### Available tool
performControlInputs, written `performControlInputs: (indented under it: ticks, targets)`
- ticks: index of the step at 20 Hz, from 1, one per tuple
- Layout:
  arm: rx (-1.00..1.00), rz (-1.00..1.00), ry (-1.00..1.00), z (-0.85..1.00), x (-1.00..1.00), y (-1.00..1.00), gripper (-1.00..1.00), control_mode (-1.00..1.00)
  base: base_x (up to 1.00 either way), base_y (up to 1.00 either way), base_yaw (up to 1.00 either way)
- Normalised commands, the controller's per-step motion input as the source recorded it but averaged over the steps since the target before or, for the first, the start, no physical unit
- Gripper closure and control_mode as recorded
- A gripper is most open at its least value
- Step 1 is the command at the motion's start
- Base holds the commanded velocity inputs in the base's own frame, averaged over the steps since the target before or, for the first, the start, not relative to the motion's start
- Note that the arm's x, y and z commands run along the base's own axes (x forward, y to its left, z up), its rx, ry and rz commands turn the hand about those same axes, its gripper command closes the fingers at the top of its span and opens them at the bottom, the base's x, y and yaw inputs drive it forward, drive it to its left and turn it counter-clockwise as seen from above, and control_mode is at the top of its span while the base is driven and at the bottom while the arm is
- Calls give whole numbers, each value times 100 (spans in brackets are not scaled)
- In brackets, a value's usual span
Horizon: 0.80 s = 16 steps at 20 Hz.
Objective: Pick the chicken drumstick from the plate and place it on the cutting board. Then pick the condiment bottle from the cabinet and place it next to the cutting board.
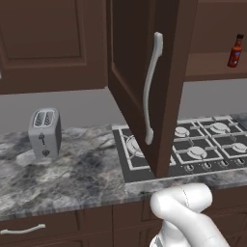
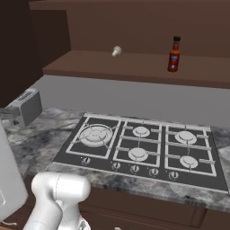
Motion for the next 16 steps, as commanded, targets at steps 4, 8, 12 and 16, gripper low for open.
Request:
performControlInputs:
  ticks: [4,8,12,16]
  targets:
    - [11,1,0,5,0,17,-100,-100,0,0,0]
    - [2,3,0,7,0,15,-100,-100,0,0,0]
    - [0,2,-1,11,0,6,-100,-100,0,0,0]
    - [3,0,0,5,0,0,-100,-100,0,0,0]
